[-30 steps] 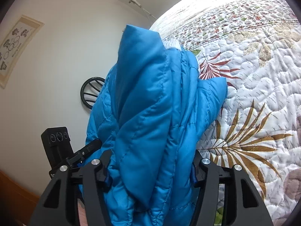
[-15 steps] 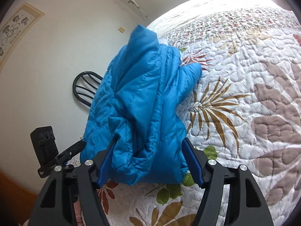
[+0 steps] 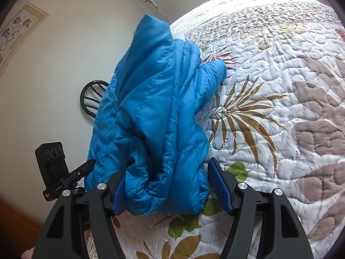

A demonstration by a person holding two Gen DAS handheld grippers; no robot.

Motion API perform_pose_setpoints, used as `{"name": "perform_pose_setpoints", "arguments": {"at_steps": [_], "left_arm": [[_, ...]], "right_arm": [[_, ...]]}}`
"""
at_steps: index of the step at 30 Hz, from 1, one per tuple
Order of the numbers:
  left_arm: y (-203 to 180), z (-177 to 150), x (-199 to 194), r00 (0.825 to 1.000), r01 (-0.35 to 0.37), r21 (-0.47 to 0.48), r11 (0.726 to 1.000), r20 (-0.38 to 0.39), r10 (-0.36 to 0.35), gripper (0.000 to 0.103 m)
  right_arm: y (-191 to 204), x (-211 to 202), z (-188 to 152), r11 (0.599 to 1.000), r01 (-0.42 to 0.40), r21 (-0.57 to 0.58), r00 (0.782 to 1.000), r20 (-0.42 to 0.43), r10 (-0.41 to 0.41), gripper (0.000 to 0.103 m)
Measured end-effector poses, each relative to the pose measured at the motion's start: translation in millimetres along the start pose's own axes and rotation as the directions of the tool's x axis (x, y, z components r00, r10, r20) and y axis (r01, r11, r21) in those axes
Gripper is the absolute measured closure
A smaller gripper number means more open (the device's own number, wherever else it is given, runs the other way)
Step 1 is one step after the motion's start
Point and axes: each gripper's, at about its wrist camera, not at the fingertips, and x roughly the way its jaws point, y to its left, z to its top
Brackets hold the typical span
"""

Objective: Fold large clothes

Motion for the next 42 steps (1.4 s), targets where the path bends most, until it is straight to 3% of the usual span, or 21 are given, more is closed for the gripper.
{"name": "perform_pose_setpoints", "arguments": {"at_steps": [5,7,9,12,15,19,23,28,33,42], "left_arm": [[-14,-10,-25,0.999,-0.047,-0.014,0.999,0.026,0.047,0.03],[-22,-16,-37,0.998,-0.06,-0.017,0.998,0.032,0.061,0.028],[-33,-25,-46,0.994,-0.108,-0.011,0.994,0.022,0.109,0.023],[-54,-38,-62,0.984,-0.173,0.013,0.985,0.043,0.172,0.013],[-70,-50,-78,0.979,-0.194,0.022,0.981,0.067,0.192,0.011],[-83,-63,-100,0.968,-0.233,0.018,0.972,0.095,0.23,0.009],[-96,-72,-118,0.942,-0.313,0.04,0.949,0.136,0.306,0.007],[-100,-81,-133,0.943,-0.314,0.034,0.949,0.129,0.307,0.006],[-106,-89,-143,0.92,-0.376,0.04,0.926,0.135,0.368,0.006],[-119,-101,-160,0.901,-0.417,0.055,0.907,0.153,0.405,0.005]], "right_arm": [[34,-36,-17,0.993,0.098,-0.064,0.994,0.05,-0.095,0.034],[48,-49,-28,0.984,0.156,-0.084,0.986,0.068,-0.15,0.026],[66,-61,-41,0.959,0.257,-0.119,0.964,0.102,-0.246,0.01],[100,-71,-64,0.897,0.393,-0.204,0.916,0.174,-0.361,0.004],[123,-81,-83,0.846,0.473,-0.247,0.877,0.224,-0.425,0.004],[142,-90,-103,0.836,0.477,-0.27,0.875,0.229,-0.426,0.004],[153,-94,-115,0.814,0.511,-0.275,0.856,0.245,-0.455,0.004],[164,-99,-126,0.817,0.498,-0.291,0.865,0.233,-0.445,0.004],[174,-105,-135,0.8,0.521,-0.298,0.851,0.252,-0.461,0.004],[178,-112,-146,0.796,0.53,-0.292,0.846,0.25,-0.471,0.004]]}}
